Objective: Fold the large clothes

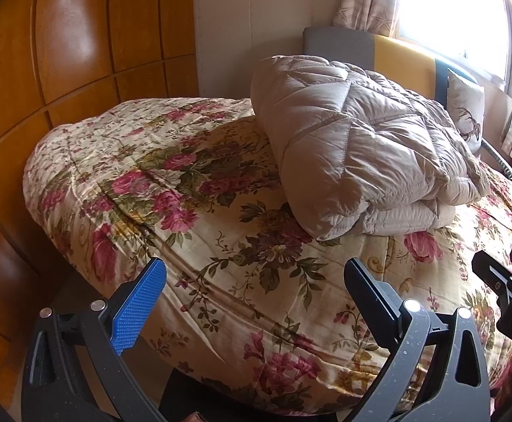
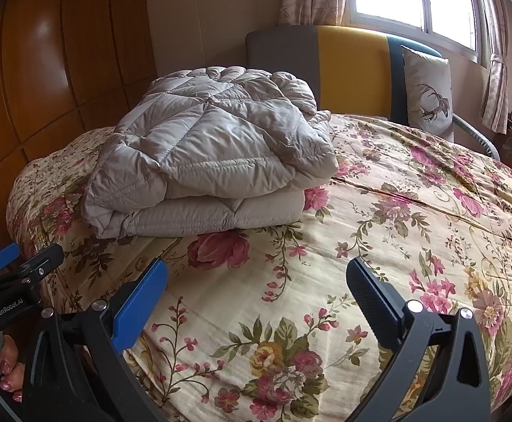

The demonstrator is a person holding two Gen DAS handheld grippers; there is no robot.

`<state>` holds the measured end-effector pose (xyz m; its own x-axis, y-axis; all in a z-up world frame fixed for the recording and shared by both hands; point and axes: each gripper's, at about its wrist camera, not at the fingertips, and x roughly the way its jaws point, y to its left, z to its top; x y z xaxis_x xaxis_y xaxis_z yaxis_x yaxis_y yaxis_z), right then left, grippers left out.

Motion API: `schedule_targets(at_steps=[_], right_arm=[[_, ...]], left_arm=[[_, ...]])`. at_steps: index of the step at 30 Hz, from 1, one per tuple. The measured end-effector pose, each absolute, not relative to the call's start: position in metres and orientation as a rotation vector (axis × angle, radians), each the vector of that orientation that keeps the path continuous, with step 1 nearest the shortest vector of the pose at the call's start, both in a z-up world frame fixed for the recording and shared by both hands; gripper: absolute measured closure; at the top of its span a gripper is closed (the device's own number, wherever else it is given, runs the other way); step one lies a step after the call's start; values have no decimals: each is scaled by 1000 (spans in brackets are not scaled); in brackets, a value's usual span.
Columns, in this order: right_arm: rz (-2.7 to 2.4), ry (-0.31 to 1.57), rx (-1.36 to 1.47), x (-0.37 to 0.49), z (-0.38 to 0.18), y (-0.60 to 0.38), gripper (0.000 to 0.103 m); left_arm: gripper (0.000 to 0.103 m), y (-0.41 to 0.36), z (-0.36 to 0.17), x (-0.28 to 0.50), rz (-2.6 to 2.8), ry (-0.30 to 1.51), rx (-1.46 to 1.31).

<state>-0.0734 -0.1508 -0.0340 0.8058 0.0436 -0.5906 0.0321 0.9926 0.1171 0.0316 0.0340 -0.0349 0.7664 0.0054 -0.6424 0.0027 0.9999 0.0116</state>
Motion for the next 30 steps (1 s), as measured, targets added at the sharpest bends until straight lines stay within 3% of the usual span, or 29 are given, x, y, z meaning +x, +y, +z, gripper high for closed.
schedule_targets(at_steps=[30], right_arm=[[11,644,131,-72,-35,-151,2]], left_arm=[[3,25,-39,33,-36,739,31]])
